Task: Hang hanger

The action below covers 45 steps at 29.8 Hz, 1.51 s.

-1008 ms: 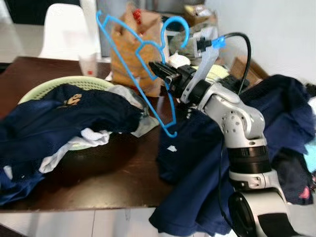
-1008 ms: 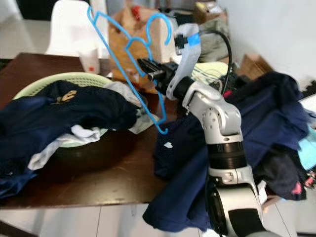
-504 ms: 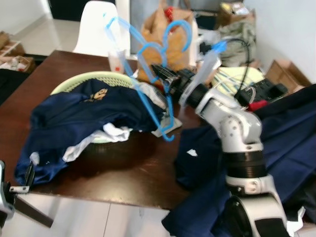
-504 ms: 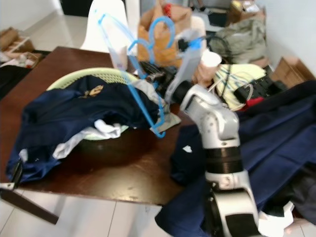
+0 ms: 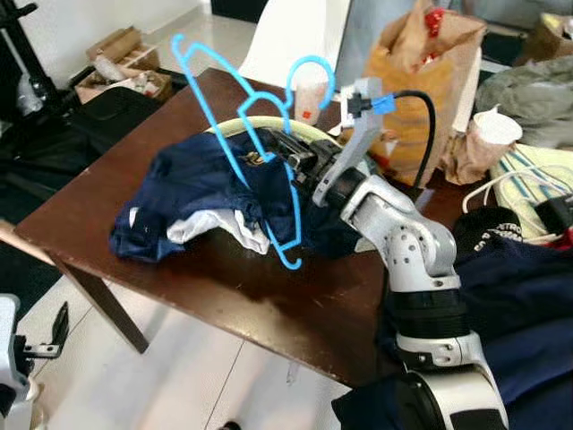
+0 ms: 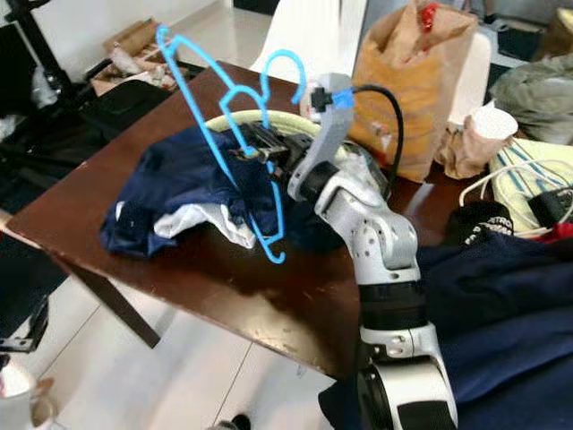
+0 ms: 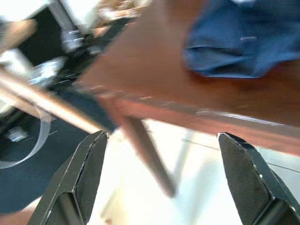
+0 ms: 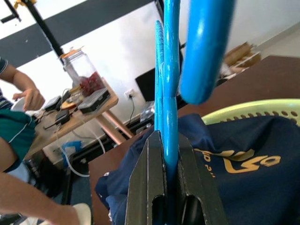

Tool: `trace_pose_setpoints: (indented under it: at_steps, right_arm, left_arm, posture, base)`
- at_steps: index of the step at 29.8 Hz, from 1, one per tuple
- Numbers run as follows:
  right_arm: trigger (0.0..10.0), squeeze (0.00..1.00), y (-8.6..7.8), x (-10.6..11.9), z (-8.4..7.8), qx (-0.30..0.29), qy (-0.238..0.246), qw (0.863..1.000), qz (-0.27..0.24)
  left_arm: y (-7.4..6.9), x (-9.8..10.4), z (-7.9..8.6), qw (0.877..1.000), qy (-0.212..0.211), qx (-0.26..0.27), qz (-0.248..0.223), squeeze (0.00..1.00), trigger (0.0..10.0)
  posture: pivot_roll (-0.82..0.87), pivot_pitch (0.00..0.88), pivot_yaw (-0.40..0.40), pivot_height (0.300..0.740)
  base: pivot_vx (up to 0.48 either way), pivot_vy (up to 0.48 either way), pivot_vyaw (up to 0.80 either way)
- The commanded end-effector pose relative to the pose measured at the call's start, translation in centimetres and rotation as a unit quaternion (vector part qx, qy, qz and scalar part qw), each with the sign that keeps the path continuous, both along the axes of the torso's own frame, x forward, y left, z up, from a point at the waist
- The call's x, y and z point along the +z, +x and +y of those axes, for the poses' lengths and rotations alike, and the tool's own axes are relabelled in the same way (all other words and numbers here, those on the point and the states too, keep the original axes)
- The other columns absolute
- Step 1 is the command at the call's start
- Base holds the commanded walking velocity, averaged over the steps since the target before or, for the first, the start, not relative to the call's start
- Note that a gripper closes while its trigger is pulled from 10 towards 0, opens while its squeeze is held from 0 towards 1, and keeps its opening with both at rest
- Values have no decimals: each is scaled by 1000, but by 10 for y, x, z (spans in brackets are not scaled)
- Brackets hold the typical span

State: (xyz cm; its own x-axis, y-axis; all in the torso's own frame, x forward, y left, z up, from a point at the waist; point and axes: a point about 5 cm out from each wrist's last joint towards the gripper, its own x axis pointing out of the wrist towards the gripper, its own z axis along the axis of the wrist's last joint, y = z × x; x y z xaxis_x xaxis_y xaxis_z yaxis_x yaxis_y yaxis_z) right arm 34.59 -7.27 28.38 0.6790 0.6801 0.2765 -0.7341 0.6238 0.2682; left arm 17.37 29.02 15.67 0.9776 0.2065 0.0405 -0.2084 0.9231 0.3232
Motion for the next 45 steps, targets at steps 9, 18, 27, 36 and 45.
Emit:
trace_pose_setpoints:
  at_steps: [9,18,27,36,45]
  right_arm:
    - [10000,0,3,3,-12,-34,9,999,-1]
    - [10000,0,7,8,-29,-72,-3,997,-9]
    - [10000,0,22,14,-74,-164,-29,986,-13]
    - [10000,0,28,34,-161,-318,-82,944,-27]
    - [10000,0,21,52,-183,-311,-35,949,-43]
  left_arm:
    - [29,16,-15,989,47,-141,0,0,10000]
    - [35,20,16,984,79,-158,33,0,10000]
    - [24,21,56,982,114,-129,77,0,10000]
    - [31,53,98,968,235,-59,70,0,10000]
    - [50,70,98,963,262,-54,28,0,10000]
  posture:
    - [54,191,-106,740]
    - [25,209,-101,740]
    - [4,235,-108,740]
    - [-46,269,-124,740]
    - [-66,275,-126,740]
  base:
    - [0,0,0]
    - [0,0,0]
    - [0,0,0]
    - [0,0,0]
    - [0,0,0]
